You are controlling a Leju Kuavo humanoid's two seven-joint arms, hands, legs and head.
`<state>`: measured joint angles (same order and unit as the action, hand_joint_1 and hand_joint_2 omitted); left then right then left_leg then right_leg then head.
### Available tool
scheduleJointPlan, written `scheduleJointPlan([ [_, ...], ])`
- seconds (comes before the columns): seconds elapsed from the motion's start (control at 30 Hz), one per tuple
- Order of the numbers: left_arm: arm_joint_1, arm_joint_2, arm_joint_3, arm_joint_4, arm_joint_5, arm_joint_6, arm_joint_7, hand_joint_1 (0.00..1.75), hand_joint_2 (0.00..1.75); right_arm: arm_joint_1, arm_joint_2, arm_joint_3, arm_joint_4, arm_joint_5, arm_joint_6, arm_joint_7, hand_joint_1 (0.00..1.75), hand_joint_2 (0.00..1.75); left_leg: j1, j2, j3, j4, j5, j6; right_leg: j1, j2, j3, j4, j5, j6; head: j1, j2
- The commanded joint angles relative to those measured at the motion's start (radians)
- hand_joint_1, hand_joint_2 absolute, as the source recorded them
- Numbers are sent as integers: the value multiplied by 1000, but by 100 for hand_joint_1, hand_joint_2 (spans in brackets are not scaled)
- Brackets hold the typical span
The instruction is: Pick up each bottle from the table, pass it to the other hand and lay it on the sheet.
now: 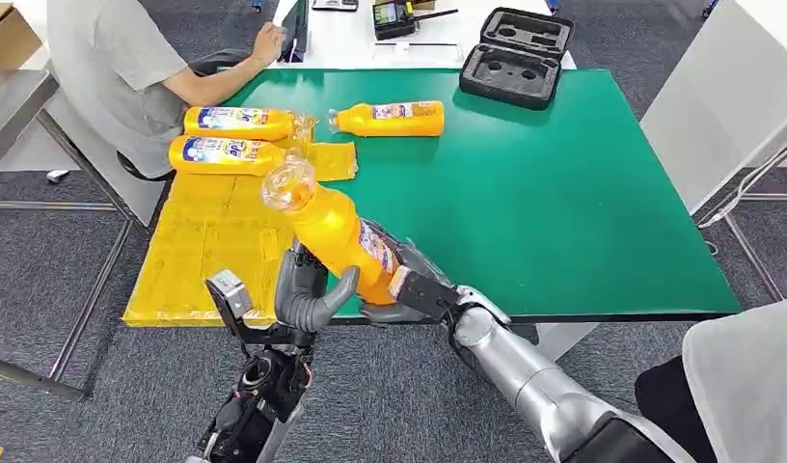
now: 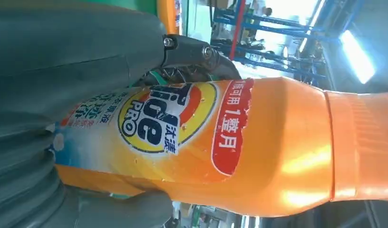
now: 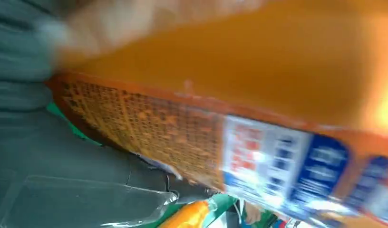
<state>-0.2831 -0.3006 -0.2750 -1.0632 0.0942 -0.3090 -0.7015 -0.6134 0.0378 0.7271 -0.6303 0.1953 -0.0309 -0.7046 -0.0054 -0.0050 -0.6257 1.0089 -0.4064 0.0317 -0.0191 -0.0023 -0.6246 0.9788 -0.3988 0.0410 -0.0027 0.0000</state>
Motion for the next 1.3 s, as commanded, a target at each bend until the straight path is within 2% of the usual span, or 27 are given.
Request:
scheduleJointPlan([
  [0.03, -18, -4, 12, 1, -8, 2, 3, 175, 175, -43, 25, -40, 111, 13, -9, 6, 0, 0, 1, 1, 4, 0, -2, -1, 1, 1, 4, 0, -2, -2, 0, 0],
  [0.3, -34, -9, 18, 18, -28, 66, 3, 175, 175, -46, 38, -82, 123, 27, -7, 6, 0, 0, 1, 0, 5, 1, -3, -2, 1, 0, 5, 0, -3, -2, 0, 0],
  [0.77, -34, -9, 18, 18, -28, 66, 3, 175, 175, -46, 38, -82, 123, 27, -7, 6, 0, 0, 1, 0, 3, 0, -1, -1, 1, 0, 3, 0, -1, -1, 0, 0],
  [1.07, -37, 13, -35, -3, -50, 137, 3, 175, 175, 1, 36, -126, 74, 29, -22, 6, 0, 0, 2, 0, 6, 0, -3, -2, 2, -1, 6, 0, -3, -2, 0, 0],
  [1.2, -50, 19, -50, 4, -61, 161, 3, 175, 175, -8, 39, -141, 79, 34, -13, 6, 0, 0, 0, 0, 2, -1, 0, -1, 0, 0, 2, 0, -1, -1, 0, 0],
  [1.3, -58, 30, -62, 1, -65, 184, 3, 175, 175, -10, 34, -154, 79, 35, -11, 6, 0, 0, 1, 1, 5, 1, -3, -2, 1, 0, 5, 0, -3, -2, 0, 0],
])
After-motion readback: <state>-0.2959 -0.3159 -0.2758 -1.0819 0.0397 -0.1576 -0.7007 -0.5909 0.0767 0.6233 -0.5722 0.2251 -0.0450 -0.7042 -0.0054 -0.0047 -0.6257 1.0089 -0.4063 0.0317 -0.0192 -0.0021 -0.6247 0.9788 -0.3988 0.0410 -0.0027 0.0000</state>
